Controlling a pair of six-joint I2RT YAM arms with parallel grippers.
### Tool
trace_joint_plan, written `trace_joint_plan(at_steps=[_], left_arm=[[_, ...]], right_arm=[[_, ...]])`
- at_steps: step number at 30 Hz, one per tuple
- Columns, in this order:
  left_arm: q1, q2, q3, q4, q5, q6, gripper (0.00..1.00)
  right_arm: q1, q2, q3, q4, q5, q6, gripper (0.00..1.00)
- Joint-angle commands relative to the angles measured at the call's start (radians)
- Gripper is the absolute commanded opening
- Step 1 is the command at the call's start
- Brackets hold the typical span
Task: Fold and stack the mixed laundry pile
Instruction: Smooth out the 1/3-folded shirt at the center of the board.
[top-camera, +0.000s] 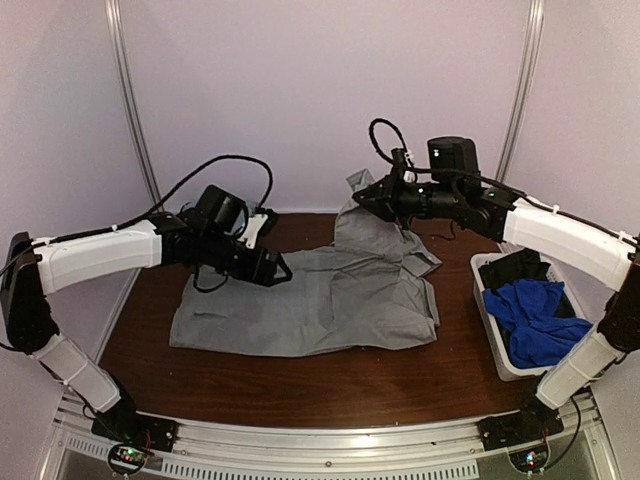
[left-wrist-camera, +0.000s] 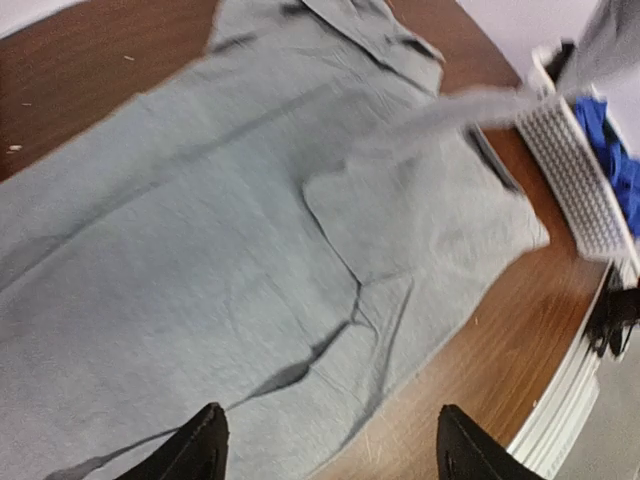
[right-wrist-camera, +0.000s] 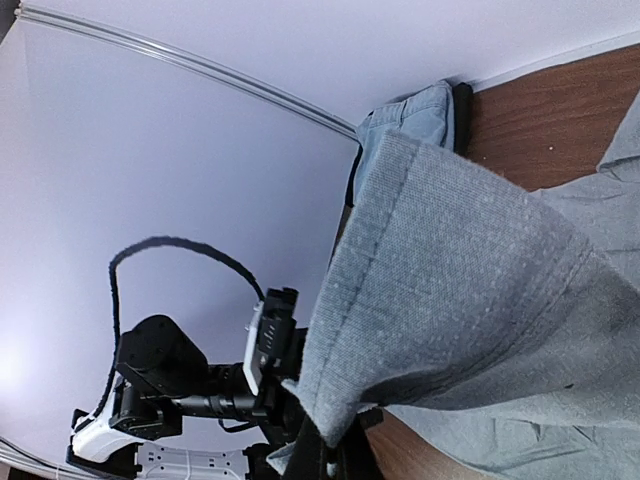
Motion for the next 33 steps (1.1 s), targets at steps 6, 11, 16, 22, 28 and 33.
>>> trace_joint_plan(at_steps=[6, 11, 16, 22, 28, 33], left_arm=[[0.287, -0.165, -0.138, 0.047, 0.028, -0.240, 0.76], [0.393, -0.282, -0.230, 0.000, 0.029, -0.236, 0.77], [0.468, -0.329, -0.291, -0.058, 0.030, -0.217, 0.77], [0.511, -0.349, -0.327, -0.089, 0.020, -0.199, 0.80], [0.537, -0.362, -0.330, -0.104, 0.020, -0.172, 0.87], [0.535, -0.319, -0.335, -0.107, 0.066, -0.114, 0.87]], right_arm=[[0.131, 0.296, 0.096, 0.454, 0.084, 0.071, 0.00], [0.212, 0.450, 0.139, 0.581, 0.112, 0.112, 0.00], [0.307, 0.642, 0.281, 0.599, 0.065, 0.119, 0.00], [0.332, 0.743, 0.456, 0.412, -0.087, 0.023, 0.48], [0.290, 0.492, 0.330, -0.036, -0.074, -0.292, 0.82], [0.163, 0.157, 0.019, -0.274, 0.000, -0.349, 0.79]])
